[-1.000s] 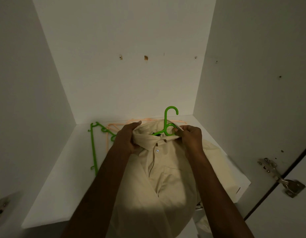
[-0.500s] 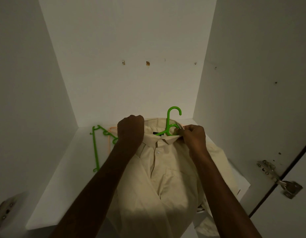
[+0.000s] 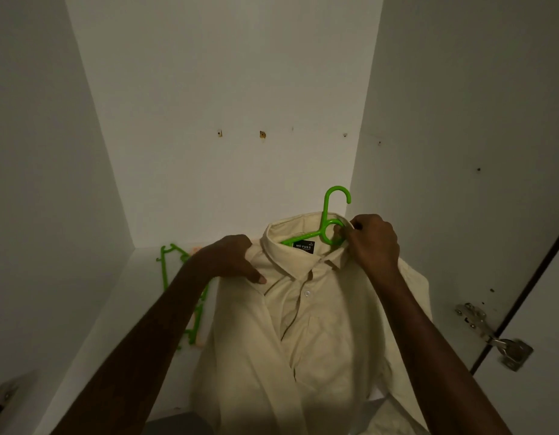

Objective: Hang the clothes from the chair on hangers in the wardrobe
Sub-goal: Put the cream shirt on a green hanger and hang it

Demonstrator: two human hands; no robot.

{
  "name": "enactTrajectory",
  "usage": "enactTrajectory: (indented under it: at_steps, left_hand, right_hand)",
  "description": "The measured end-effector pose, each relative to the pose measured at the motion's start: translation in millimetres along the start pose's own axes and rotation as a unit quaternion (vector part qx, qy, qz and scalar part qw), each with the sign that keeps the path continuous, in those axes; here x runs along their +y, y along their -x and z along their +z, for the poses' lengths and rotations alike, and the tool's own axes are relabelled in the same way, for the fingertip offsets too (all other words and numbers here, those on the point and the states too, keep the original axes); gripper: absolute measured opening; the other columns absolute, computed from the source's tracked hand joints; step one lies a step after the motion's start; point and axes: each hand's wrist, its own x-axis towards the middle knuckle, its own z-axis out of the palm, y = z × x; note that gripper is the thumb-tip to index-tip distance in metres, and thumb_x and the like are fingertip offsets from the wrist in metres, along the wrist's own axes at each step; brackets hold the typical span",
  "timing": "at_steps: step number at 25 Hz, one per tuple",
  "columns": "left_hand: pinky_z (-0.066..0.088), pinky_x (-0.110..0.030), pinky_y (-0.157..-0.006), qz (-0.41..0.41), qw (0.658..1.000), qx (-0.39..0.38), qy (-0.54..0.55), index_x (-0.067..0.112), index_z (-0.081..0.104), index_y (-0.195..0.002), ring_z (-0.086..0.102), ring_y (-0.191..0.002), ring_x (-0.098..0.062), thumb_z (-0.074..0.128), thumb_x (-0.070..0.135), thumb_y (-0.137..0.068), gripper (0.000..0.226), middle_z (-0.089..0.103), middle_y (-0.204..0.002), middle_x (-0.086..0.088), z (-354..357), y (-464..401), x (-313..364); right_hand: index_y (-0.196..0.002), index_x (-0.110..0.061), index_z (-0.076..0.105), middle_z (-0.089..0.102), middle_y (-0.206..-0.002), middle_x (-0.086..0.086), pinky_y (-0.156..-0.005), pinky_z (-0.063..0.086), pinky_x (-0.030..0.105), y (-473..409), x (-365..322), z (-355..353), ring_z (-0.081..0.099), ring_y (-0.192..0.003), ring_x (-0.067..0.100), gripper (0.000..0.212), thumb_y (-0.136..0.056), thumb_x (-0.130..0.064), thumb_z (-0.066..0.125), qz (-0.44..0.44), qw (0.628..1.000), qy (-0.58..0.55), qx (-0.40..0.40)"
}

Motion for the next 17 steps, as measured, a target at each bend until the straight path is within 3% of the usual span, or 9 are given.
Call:
enactTrajectory:
  at_steps: [3,5,8,10,12,14,17]
  left_hand:
    - [0.042,-0.029,-0.077,0.026,0.992,0.114,0.056,0.023,0.067,-0.084,0.062,-0.097,-0.021,0.091,0.045,-0.066,0.037,0.067,-0.1,-0.004,-7,-2,-13]
    - [0.041,-0.029,-0.069,0.066,0.978,0.14,0.138,0.02,0.071,-0.068,0.065,-0.077,-0.016,0.092,0.043,-0.061,0.032,0.072,-0.08,-0.008,-25,10,-12]
    - [0.048,-0.028,-0.06,0.109,0.961,0.087,0.24,0.01,0.078,-0.082,0.065,-0.066,-0.019,0.096,0.03,-0.064,0.032,0.076,-0.079,-0.01,-49,36,-14]
    - [0.043,-0.023,-0.047,0.104,0.967,0.04,0.23,0.008,0.077,-0.082,0.064,-0.057,-0.022,0.093,0.013,-0.069,0.021,0.073,-0.071,-0.014,-62,49,-27]
    - [0.042,-0.021,-0.045,0.082,0.974,0.056,0.202,0.013,0.078,-0.076,0.066,-0.056,-0.025,0.087,-0.001,-0.071,0.017,0.073,-0.069,-0.017,-76,55,-37]
    - [0.051,-0.025,-0.052,0.06,0.977,0.123,0.165,0.016,0.078,-0.073,0.071,-0.06,-0.025,0.081,-0.005,-0.072,0.021,0.074,-0.066,-0.011,-85,51,-37]
    - [0.056,-0.031,-0.068,0.01,0.937,0.344,0.057,0.028,0.074,-0.076,0.072,-0.074,-0.02,0.071,0.005,-0.074,0.023,0.075,-0.073,0.003,-91,45,-11]
  right_hand:
    - [-0.067,-0.02,0.065,0.06,-0.067,-0.002,-0.062,0.037,0.029,-8,-4,-21,0.058,-0.067,0.019,0.037,-0.09,-0.049,0.071,-0.051,0.997,0.05,-0.032]
    - [-0.059,-0.015,0.058,0.053,-0.058,-0.002,-0.058,0.033,0.03,-15,-9,-36,0.05,-0.058,0.017,0.046,-0.087,-0.047,0.075,-0.059,0.996,-0.02,-0.062]
    - [-0.062,-0.012,0.058,0.046,-0.055,0.002,-0.057,0.03,0.032,-26,-13,-55,0.042,-0.053,0.017,0.04,-0.085,-0.037,0.079,-0.032,0.973,-0.201,-0.107]
    - [-0.068,-0.008,0.061,0.048,-0.06,0.007,-0.057,0.031,0.033,-33,-12,-67,0.044,-0.056,0.018,0.039,-0.086,-0.037,0.078,-0.037,0.965,-0.226,-0.131]
    - [-0.071,0.005,0.059,0.048,-0.064,0.012,-0.057,0.031,0.033,-41,-14,-81,0.043,-0.059,0.021,0.049,-0.087,-0.036,0.079,-0.062,0.956,-0.239,-0.156]
    - [-0.074,0.01,0.058,0.048,-0.064,0.012,-0.055,0.03,0.032,-45,-28,-94,0.041,-0.059,0.022,0.055,-0.085,-0.039,0.081,-0.092,0.953,-0.245,-0.152]
    - [-0.065,0.003,0.059,0.04,-0.058,0.009,-0.053,0.026,0.032,-59,-58,-109,0.035,-0.054,0.02,0.059,-0.083,-0.049,0.081,-0.118,0.967,-0.22,-0.05]
